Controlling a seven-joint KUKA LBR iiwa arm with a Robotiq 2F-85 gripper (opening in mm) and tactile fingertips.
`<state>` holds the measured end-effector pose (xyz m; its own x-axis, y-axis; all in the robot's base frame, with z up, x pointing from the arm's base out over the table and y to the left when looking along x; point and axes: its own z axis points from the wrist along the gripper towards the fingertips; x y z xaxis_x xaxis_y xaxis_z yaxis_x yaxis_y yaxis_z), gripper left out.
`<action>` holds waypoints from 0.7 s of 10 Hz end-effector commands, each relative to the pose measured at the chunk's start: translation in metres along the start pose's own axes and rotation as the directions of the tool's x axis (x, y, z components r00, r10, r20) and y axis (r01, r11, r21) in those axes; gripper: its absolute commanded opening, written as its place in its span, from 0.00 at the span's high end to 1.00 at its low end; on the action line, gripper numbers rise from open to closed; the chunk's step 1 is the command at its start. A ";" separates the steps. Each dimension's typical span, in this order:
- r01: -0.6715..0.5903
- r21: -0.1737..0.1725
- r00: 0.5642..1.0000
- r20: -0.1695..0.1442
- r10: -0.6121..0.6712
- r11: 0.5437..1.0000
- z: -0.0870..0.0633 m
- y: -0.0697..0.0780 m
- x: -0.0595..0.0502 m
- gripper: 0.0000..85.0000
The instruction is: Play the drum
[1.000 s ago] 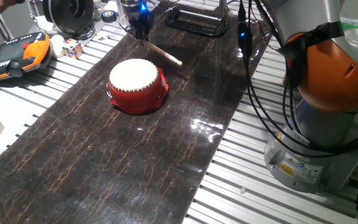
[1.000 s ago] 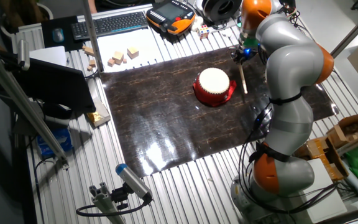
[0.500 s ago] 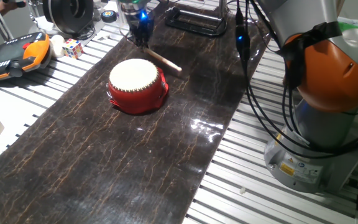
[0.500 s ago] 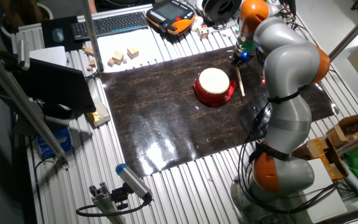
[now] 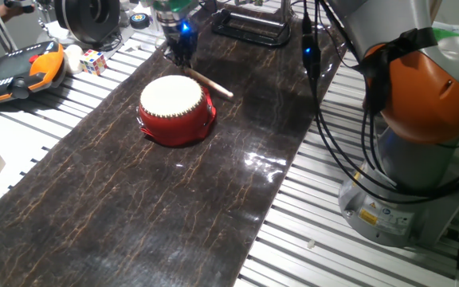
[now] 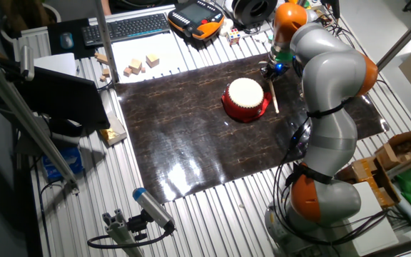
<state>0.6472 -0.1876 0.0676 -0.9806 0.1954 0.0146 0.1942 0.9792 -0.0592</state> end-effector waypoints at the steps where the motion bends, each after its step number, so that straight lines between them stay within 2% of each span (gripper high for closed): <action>1: 0.003 -0.001 1.000 0.003 -0.003 1.000 0.003 0.000 0.000 0.76; 5: 0.008 -0.009 1.000 -0.001 -0.008 1.000 0.011 0.000 0.001 0.75; 7: 0.007 -0.008 1.000 0.007 -0.007 1.000 0.017 0.001 0.003 0.75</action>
<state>0.6439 -0.1868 0.0510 -0.9821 0.1883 0.0092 0.1876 0.9809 -0.0507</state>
